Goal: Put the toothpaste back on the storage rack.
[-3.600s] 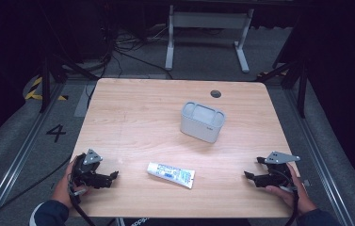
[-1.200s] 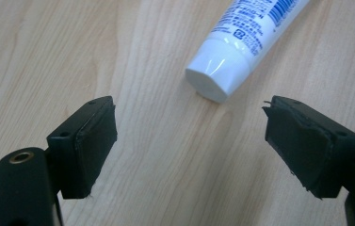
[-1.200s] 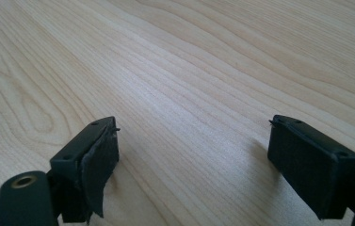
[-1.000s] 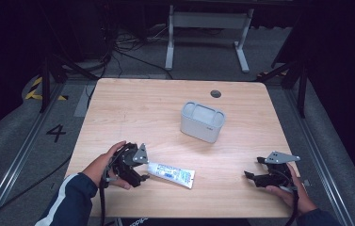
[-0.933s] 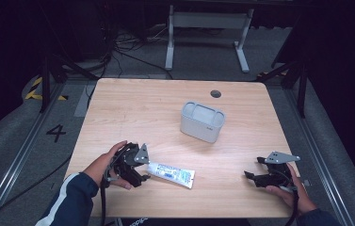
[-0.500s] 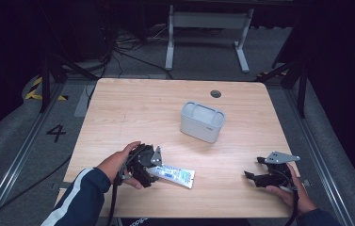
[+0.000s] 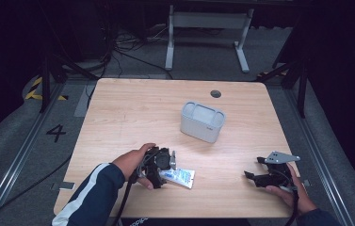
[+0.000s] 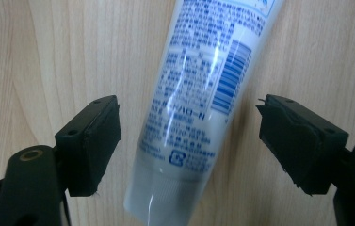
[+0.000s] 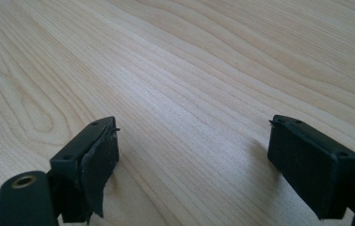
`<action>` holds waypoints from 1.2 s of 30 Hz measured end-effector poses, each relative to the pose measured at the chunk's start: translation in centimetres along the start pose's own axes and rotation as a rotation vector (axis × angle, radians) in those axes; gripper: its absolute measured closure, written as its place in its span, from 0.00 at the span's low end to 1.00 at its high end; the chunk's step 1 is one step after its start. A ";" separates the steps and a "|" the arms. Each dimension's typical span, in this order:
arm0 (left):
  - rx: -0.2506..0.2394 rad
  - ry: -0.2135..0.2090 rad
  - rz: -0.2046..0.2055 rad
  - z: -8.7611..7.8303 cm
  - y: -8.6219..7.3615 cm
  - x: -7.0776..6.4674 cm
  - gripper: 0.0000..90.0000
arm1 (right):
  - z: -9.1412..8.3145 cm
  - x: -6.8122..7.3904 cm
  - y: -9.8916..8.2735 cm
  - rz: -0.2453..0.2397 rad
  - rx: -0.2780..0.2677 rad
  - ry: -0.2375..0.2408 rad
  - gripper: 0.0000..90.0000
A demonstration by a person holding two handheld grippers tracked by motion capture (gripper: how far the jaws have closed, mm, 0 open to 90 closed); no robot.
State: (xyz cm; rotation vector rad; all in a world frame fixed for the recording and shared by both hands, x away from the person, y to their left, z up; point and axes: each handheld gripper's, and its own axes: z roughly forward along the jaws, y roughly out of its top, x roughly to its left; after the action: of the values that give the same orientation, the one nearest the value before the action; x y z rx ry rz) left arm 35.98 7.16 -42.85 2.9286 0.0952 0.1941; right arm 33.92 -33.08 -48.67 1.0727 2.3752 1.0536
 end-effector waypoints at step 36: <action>0.073 -0.156 0.081 2.7 4.2 1.2 0.30 | 0.0 0.0 0.0 0.000 0.000 0.000 0.19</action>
State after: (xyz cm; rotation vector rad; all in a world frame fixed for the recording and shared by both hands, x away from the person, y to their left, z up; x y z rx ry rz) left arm 37.69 2.65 -44.43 3.0104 -0.0413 -0.0266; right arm 33.92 -33.09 -48.67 1.0727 2.3753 1.0538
